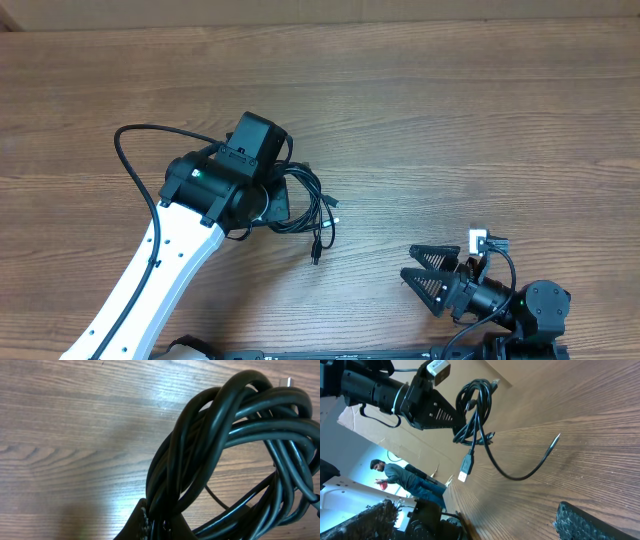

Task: Untangle cables
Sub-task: 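Move the right gripper forward toward the hanging cable strands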

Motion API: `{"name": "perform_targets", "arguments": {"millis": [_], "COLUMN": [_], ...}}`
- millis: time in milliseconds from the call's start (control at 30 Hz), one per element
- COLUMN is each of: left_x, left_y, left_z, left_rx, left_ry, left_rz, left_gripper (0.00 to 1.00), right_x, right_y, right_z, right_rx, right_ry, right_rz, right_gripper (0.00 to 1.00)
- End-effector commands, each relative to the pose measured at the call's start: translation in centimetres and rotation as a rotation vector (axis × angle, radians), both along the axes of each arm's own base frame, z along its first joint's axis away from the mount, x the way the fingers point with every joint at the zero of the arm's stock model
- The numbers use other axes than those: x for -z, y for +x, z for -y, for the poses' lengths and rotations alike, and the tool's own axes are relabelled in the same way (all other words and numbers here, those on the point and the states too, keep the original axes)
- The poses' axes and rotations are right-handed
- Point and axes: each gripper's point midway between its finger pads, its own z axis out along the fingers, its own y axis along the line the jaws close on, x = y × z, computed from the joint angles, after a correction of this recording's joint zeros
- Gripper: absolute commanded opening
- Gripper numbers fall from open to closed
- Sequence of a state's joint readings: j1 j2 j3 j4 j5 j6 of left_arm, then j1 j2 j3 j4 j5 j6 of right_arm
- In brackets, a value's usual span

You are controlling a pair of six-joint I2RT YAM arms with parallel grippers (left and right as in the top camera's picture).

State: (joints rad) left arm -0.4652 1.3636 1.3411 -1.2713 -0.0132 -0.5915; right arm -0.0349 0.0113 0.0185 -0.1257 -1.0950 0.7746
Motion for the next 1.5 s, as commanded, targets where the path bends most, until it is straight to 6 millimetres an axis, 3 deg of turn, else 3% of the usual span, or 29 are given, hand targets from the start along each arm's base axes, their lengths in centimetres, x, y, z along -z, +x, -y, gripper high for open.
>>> {"name": "perform_targets", "arguments": {"millis": [0,433,1000,1200,1467], "left_x": [-0.5,-0.6,-0.4,-0.3,-0.3], "left_y": [0.5,0.7,0.0,-0.3,-0.4], "left_z": [0.3,0.4,0.5,0.4,0.5], "left_rx": [0.024,0.024,0.032,0.032,0.034], "left_ry": [0.000,-0.007,-0.017,-0.012,-0.017], "left_rz": [0.040,0.052,0.016,0.004,0.001], "left_gripper": [0.04,0.04,0.04,0.04,0.04], "right_x": [0.3,-0.2,-0.6,-2.5,-2.8], "right_y": [0.3,2.2,2.7,3.6,4.8], "right_z": [0.2,1.4,1.8,2.9,4.6], "right_rx": [0.019,0.150,0.184,0.281,0.394], "right_ry": [0.000,-0.007,-0.050,-0.075,-0.224], "right_rz": [0.000,0.032,0.106,0.166,0.127], "right_gripper": [1.00,1.00,1.00,1.00,1.00]}}
